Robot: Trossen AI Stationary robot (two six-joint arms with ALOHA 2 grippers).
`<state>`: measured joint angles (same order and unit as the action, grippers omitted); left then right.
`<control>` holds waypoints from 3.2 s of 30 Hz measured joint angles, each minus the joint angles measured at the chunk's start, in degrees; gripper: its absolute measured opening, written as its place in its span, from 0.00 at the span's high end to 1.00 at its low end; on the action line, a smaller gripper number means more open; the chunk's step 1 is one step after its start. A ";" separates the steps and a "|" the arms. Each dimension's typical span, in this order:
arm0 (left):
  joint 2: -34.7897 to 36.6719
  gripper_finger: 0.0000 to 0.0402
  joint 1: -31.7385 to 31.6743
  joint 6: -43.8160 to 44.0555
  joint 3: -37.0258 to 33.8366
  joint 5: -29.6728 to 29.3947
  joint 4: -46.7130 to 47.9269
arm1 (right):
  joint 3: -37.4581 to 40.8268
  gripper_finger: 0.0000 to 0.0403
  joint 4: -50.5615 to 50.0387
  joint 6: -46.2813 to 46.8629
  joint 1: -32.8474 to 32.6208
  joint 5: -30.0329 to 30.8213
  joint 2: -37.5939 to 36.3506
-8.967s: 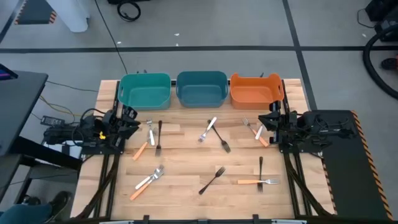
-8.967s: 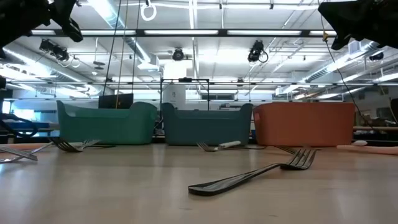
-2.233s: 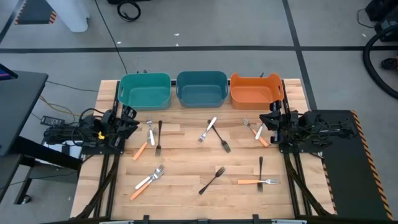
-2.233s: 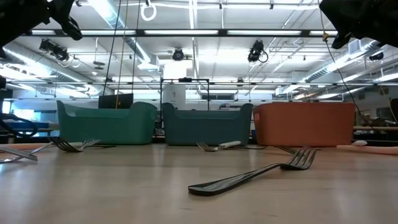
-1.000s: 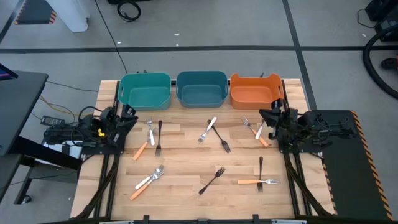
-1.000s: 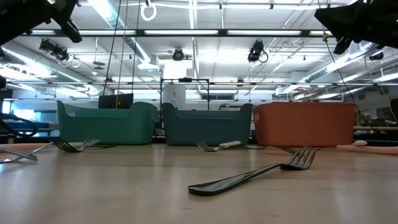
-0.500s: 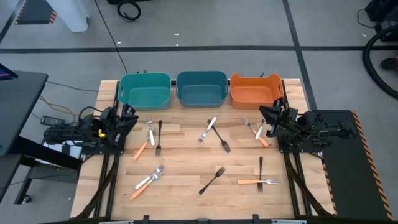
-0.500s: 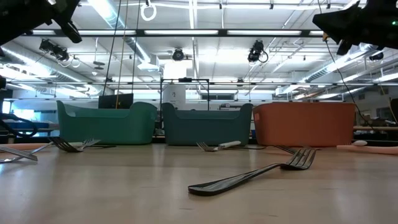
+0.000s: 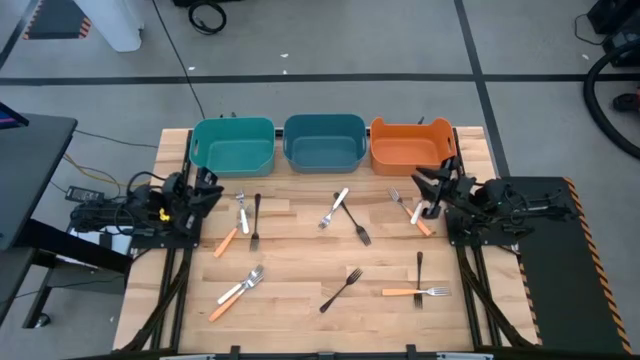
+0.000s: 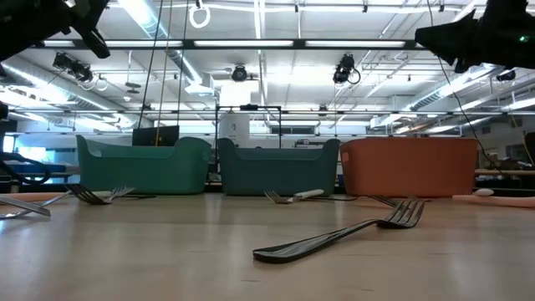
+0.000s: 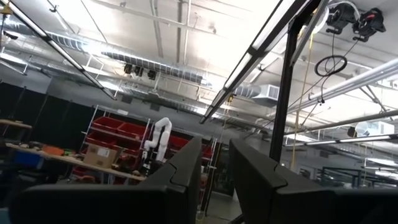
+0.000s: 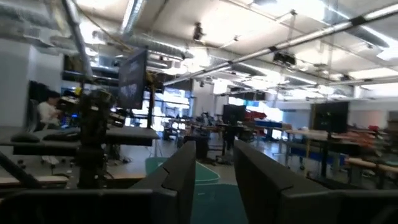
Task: Sort silverware by color (type)
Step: Put the black fork into the blue bin
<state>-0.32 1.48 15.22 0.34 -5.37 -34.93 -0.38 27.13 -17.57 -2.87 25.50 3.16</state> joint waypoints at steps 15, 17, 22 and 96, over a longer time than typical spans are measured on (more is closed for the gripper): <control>-0.02 0.77 0.00 1.15 0.01 0.01 4.40 | -9.15 0.64 -11.24 19.09 -0.07 21.87 7.71; -0.02 0.77 0.00 2.17 0.00 0.01 5.54 | -13.19 0.64 -15.99 21.55 -0.07 21.91 10.13; -0.02 0.77 -0.02 2.14 0.00 0.02 7.05 | -25.74 0.64 -38.88 30.73 -0.07 23.05 17.67; -1.18 0.77 -0.02 -12.49 4.90 -7.69 5.03 | -39.78 0.64 -92.30 99.61 7.41 -9.51 57.52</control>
<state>-1.50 1.45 2.74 5.24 -13.05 -29.90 -40.16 -65.17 82.04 4.54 15.99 60.68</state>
